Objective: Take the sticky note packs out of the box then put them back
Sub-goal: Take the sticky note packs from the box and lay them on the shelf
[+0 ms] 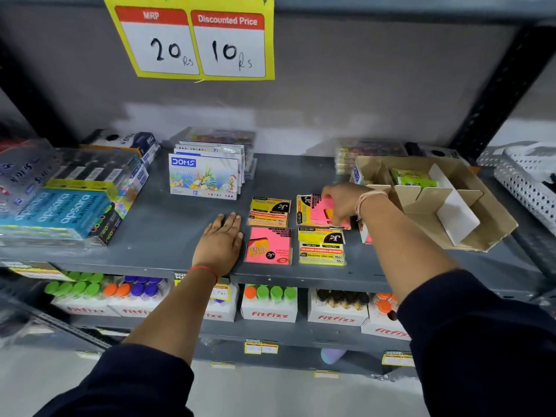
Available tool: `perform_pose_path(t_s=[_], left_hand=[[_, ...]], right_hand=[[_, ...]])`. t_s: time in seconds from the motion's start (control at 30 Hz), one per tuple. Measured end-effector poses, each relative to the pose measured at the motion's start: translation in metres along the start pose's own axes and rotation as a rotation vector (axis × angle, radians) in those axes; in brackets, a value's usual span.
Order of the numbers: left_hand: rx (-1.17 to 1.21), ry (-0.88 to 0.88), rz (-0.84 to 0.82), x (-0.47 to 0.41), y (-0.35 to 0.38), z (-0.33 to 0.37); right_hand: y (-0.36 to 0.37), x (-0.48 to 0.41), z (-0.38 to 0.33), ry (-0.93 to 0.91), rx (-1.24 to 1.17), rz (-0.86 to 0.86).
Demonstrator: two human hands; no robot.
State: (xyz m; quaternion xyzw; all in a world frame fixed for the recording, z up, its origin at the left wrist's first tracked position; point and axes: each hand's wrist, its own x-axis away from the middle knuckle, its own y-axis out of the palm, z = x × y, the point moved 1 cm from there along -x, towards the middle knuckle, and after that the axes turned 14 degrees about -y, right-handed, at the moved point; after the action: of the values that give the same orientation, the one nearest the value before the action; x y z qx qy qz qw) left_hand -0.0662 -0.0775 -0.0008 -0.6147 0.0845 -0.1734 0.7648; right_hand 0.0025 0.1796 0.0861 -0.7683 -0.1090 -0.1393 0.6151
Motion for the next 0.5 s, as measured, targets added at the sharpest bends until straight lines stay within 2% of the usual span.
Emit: perform_pose_path(t_s=[0.23, 0.4, 0.5], left_hand=[[0.008, 0.002, -0.003, 0.001, -0.001, 0.0], [0.013, 0.004, -0.01, 0.001, -0.001, 0.0], [0.002, 0.014, -0.01, 0.001, -0.001, 0.0]], right_hand=[[-0.023, 0.003, -0.016, -0.111, 0.011, 0.293], [-0.009, 0.013, -0.07, -0.293, -0.161, 0.187], [0.016, 0.011, -0.099, -0.38, -0.116, 0.123]])
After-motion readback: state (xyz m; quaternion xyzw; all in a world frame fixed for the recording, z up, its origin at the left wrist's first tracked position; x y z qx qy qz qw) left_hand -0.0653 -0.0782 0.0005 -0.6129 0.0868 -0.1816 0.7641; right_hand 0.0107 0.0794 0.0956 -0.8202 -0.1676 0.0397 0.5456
